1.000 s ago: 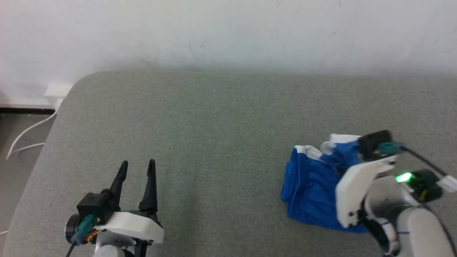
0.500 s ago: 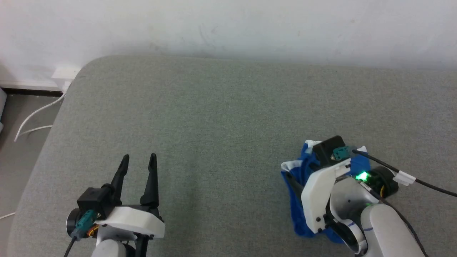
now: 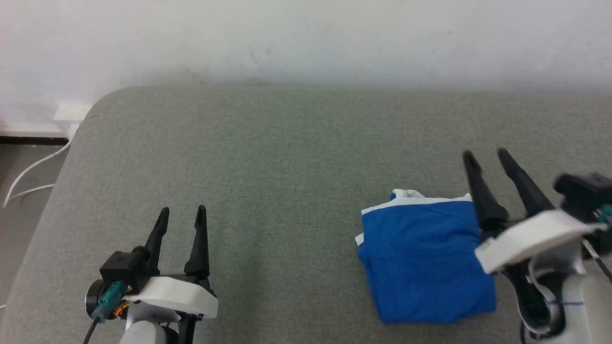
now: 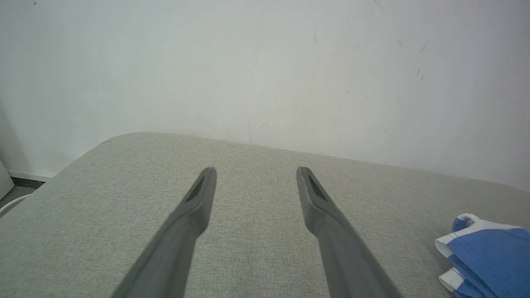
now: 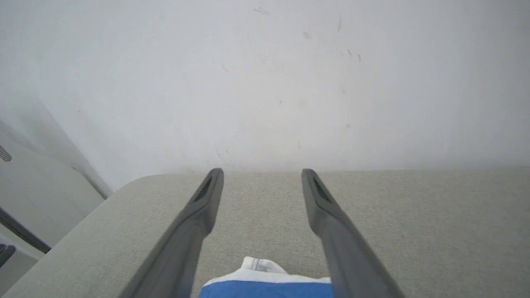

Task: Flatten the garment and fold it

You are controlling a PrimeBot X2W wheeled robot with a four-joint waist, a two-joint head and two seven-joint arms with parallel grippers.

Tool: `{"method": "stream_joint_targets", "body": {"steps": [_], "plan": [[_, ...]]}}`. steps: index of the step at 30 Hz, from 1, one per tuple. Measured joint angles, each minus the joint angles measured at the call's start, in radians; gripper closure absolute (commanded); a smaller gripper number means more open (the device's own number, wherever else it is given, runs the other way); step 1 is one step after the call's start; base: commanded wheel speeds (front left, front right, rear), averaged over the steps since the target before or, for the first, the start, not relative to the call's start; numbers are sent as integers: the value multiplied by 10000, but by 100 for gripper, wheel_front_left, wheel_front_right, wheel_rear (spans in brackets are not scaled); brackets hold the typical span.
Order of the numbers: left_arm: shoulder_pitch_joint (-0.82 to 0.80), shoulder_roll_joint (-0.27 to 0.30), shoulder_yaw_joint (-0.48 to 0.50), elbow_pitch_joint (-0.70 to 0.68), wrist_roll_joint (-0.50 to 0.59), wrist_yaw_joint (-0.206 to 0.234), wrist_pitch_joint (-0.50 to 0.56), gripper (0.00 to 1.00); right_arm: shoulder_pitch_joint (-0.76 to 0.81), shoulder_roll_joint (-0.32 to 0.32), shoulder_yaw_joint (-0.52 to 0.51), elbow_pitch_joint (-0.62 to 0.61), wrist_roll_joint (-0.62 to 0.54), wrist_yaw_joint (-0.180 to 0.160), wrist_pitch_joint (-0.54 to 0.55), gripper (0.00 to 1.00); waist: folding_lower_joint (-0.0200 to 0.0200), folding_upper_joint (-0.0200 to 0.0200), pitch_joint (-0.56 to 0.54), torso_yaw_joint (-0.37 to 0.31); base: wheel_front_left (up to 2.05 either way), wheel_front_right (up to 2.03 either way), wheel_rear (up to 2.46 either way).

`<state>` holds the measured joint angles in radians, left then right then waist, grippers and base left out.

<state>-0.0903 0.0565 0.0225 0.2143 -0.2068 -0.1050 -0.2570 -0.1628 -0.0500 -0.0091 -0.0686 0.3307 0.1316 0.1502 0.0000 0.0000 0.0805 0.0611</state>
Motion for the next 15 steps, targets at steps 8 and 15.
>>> {"method": "stream_joint_targets", "body": {"steps": [8, 15], "plan": [[2, -10, 50, -88, 82, -12, 0, 0, 1012, -12, -993, 2000, 232, 0, -201, 0, 0, 0, 5, -224, 0, 0, 0], [-1, -15, 94, -155, 125, -13, 0, 0, 652, -2, -765, 3455, 485, 0, 362, 0, 0, 0, 139, -260, 0, 0, 0]]}}
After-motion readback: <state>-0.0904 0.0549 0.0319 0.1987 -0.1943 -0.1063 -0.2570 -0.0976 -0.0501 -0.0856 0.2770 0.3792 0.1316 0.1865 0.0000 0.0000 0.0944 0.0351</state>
